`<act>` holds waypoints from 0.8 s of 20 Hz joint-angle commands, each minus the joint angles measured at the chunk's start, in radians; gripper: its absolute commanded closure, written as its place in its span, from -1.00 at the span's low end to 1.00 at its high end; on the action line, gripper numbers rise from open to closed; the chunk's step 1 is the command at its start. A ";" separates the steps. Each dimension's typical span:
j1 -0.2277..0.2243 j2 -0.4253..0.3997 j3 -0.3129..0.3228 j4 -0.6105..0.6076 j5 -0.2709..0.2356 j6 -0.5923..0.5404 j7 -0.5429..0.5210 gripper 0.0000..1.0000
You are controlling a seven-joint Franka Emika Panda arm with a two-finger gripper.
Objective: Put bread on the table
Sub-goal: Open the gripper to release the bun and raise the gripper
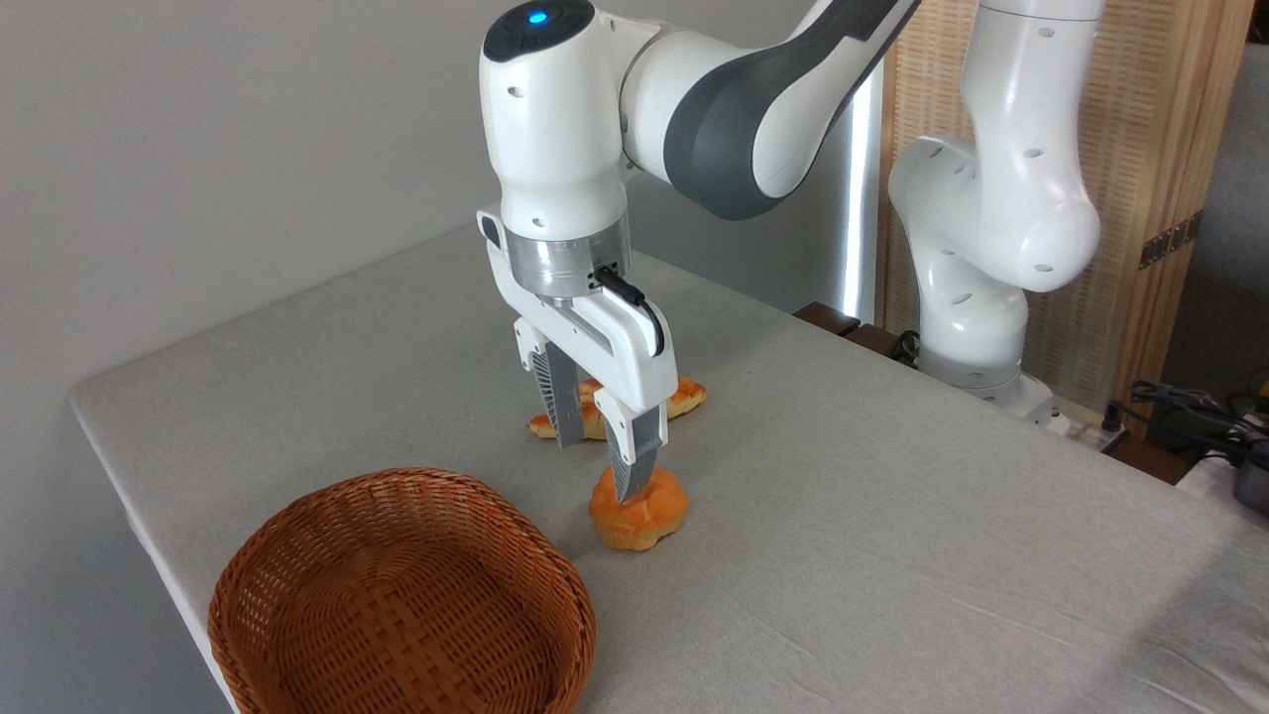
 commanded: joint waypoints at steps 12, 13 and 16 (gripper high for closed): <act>-0.014 -0.006 -0.032 0.154 0.016 0.027 -0.005 -1.00; -0.014 -0.006 -0.032 0.154 0.020 0.019 -0.006 -1.00; -0.015 -0.002 -0.035 0.156 0.092 0.015 -0.060 -1.00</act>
